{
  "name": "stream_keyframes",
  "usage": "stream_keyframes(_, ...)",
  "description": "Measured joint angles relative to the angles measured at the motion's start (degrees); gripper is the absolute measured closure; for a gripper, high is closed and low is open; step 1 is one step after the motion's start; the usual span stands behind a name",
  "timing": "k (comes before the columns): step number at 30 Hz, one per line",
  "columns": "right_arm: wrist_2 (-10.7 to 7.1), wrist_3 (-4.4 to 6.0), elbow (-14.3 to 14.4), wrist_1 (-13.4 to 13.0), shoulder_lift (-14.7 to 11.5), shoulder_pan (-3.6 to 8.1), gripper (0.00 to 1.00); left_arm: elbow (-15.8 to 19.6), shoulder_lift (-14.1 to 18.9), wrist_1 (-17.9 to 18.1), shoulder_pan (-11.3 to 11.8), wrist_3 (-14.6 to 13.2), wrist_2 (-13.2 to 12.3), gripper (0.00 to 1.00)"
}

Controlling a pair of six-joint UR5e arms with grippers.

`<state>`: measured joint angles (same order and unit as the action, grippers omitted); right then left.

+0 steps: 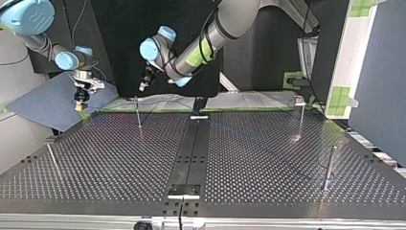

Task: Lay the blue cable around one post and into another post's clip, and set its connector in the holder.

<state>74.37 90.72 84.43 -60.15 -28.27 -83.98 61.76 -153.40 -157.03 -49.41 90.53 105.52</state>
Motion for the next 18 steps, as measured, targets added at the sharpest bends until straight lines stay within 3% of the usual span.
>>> stream_keyframes(7, -0.16, 0.00, 0.00, 0.02, 0.00, 0.00, 0.74, -0.02, -0.03, 0.47, -0.08, 0.88, -3.27, 0.00)
stream_keyframes(18, -0.25, 0.00, 0.00, 0.04, 0.01, -0.04, 0.74, -0.01, 0.00, 0.58, -0.03, 1.33, -3.41, 0.00)
